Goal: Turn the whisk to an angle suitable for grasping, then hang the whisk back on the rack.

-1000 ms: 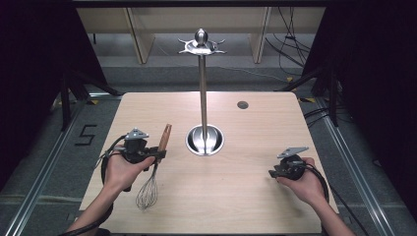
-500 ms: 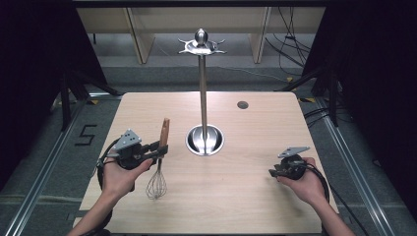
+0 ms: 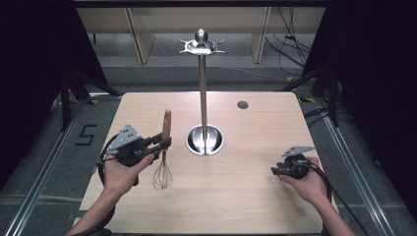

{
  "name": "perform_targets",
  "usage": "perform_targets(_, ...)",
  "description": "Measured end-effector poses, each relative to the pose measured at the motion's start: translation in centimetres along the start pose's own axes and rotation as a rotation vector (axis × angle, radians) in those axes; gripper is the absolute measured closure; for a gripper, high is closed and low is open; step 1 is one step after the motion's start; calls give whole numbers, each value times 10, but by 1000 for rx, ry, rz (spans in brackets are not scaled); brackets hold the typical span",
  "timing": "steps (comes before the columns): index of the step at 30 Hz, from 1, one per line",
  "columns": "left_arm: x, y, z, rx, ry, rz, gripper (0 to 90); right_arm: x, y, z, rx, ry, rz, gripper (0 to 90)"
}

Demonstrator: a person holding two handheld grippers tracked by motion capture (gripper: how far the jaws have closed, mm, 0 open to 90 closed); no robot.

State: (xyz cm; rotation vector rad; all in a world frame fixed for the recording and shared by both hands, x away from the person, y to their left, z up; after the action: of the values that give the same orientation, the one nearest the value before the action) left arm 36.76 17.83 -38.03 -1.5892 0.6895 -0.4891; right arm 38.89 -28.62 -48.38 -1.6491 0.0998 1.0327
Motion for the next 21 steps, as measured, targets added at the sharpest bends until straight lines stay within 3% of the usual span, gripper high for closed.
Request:
perform_targets(4, 1, -4, -3, 12, -6, -7, 676, -1, -3, 2, -4, -7, 14, 660)
perform_targets(6, 1, -6, -5, 16, -8, -14, 677, -1, -4, 5, 18, -5, 20, 659)
perform_targets(7, 2, -8, -7, 19, -12, -21, 677, 2, -4, 6, 25, -4, -13, 658)
perform_targets(8, 3, -10, -9, 21, -19, -25, 677, 0, -4, 4, -11, -4, 12, 657)
perform_targets(13, 6, -13, -14, 26, -63, -23, 676, 1, -5, 5, 13, -12, 15, 657)
perform_targets(14, 8, -14, -15, 32, -71, -24, 676, 4, -4, 3, -11, -6, -28, 656)
perform_targets(15, 12, -16, -18, 39, -81, -28, 676, 4, -3, 2, -12, -6, -31, 656)
perform_targets(18, 17, -18, -23, 50, -97, -29, 676, 0, -4, 2, 14, -14, 5, 657)
perform_targets(21, 22, -21, -29, 55, -91, -33, 676, -1, -5, 0, -15, -8, 7, 655)
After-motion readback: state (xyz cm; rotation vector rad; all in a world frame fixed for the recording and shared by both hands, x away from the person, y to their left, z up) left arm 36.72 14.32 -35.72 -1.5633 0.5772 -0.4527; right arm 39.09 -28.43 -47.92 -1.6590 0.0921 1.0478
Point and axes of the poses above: each handheld gripper's, and its own axes: x roughly forward along the jaws, y roughly out of its underside, z roughly to its left, the point moved 1 cm from there along x, roughly forward along the jaws, and after that the axes turned 11 degrees about -z, right-handed, at the moved point
